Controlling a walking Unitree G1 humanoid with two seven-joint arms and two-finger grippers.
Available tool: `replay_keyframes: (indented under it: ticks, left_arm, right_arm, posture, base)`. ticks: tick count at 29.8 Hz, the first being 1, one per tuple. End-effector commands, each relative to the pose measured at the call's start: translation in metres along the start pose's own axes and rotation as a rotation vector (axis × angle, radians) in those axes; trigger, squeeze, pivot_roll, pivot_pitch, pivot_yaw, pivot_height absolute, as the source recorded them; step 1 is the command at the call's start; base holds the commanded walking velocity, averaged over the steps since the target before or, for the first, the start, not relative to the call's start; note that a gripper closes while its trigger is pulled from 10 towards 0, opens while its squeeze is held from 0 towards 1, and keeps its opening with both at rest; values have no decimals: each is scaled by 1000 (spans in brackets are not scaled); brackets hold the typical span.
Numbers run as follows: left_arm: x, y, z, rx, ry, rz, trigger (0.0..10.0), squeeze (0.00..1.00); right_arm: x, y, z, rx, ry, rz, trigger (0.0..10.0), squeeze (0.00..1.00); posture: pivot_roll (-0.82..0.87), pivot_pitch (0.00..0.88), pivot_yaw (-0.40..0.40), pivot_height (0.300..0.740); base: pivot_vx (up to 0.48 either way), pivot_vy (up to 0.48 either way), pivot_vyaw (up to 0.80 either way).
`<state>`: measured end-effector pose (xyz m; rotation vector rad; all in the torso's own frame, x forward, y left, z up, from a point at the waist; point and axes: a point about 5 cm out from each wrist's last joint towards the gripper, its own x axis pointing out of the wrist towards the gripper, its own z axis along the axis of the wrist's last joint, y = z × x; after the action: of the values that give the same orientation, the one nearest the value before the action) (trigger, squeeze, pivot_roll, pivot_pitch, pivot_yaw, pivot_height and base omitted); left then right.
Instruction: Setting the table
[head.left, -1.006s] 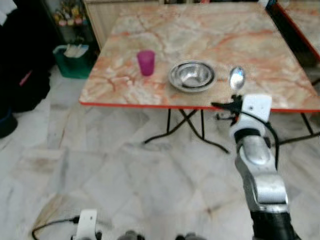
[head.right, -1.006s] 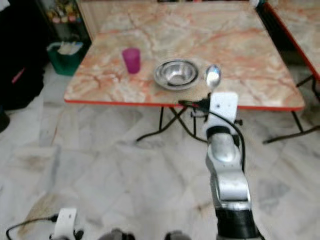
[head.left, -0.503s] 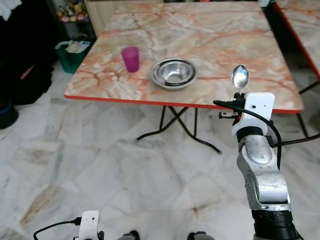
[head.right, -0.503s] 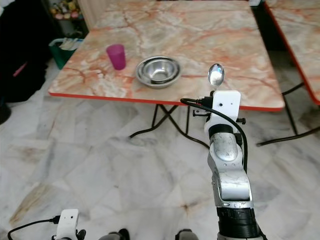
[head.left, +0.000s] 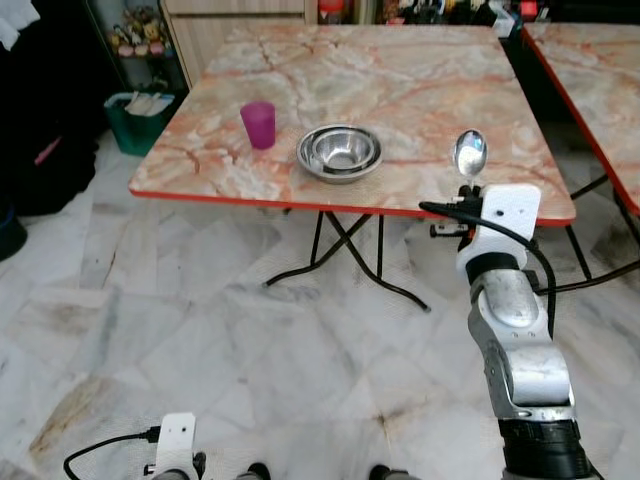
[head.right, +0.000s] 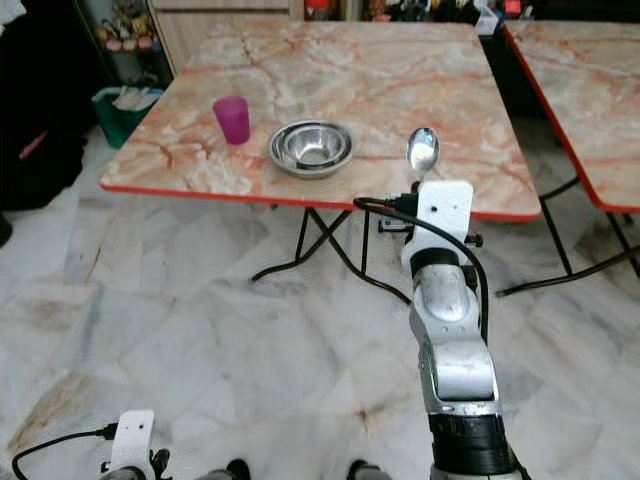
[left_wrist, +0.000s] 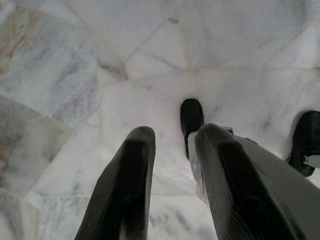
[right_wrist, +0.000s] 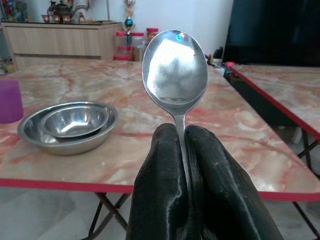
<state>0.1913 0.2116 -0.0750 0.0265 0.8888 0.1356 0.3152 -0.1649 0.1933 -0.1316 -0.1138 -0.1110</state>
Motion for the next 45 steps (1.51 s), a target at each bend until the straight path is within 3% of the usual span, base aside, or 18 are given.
replay_keyframes:
  ticks: [1, 28, 45]
  left_arm:
    - [-1, 3, -3, -11, 9, 14, 10000, 0]
    - [-1, 3, -4, -14, 9, 14, 10000, 0]
    - [-3, 9, -15, -11, 51, 20, 10000, 0]
  right_arm:
    - [0, 0, 3, 3, -10, 5, 10000, 0]
    - [1, 2, 2, 0, -4, 15, 10000, 0]
    - [1, 1, 1, 0, 2, 8, 10000, 0]
  posture:
    - [-42, 183, 25, 740]
    - [-43, 177, 20, 740]
    - [-47, 179, 24, 740]
  base:
    - [311, 0, 0]
    - [335, 0, 0]
    - [357, 0, 0]
